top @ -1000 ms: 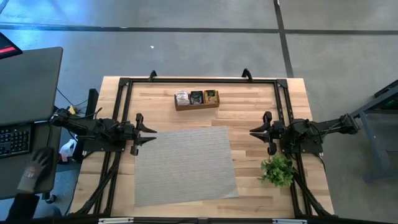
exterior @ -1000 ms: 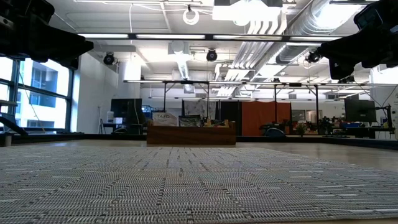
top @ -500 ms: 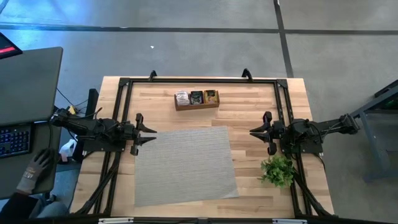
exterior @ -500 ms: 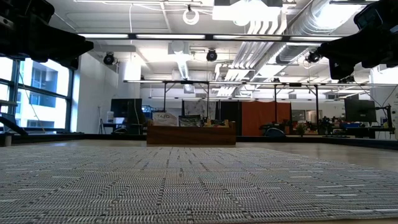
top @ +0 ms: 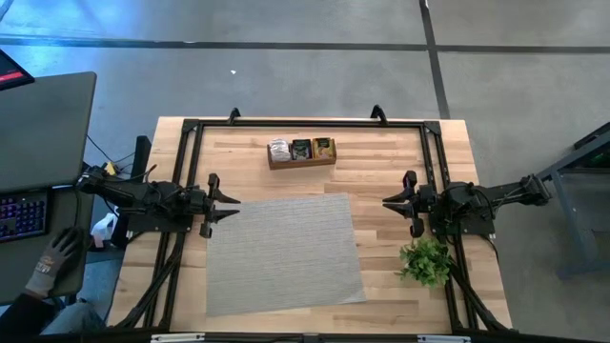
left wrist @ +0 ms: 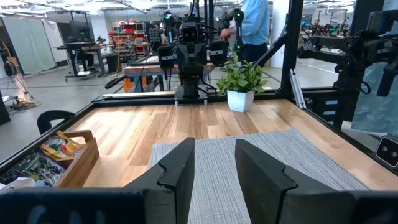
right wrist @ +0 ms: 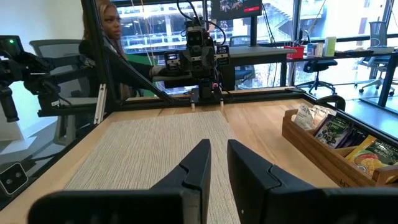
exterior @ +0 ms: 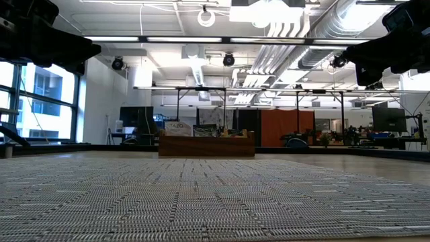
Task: Pick & Place Tea
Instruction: Return to Home Position
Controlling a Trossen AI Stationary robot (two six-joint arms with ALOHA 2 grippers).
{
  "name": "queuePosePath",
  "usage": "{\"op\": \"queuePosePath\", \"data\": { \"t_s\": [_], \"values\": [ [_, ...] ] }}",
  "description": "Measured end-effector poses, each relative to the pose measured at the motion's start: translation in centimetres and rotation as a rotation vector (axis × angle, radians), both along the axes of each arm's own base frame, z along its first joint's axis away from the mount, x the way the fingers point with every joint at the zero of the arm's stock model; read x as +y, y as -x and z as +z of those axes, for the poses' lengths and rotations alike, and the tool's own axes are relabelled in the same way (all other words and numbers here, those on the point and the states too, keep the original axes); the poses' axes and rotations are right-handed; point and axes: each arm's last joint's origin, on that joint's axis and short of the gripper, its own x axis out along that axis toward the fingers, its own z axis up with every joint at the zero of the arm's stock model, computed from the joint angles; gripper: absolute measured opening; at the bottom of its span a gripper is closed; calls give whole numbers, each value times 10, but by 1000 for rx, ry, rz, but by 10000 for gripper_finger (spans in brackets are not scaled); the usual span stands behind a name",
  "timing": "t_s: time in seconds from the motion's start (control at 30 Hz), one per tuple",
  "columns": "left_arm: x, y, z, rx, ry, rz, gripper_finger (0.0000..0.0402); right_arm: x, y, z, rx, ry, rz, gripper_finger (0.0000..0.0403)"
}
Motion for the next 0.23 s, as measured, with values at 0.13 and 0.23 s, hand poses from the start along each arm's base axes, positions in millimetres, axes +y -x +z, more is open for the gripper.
{"op": "queuePosePath", "data": {
  "t_s": [0.13,0.23],
  "values": [
    [0,0,0,0,0,0,115,0,0,0,0,0,0,49],
    [0,0,0,0,0,0,115,0,0,0,0,0,0,46]
  ]
}}
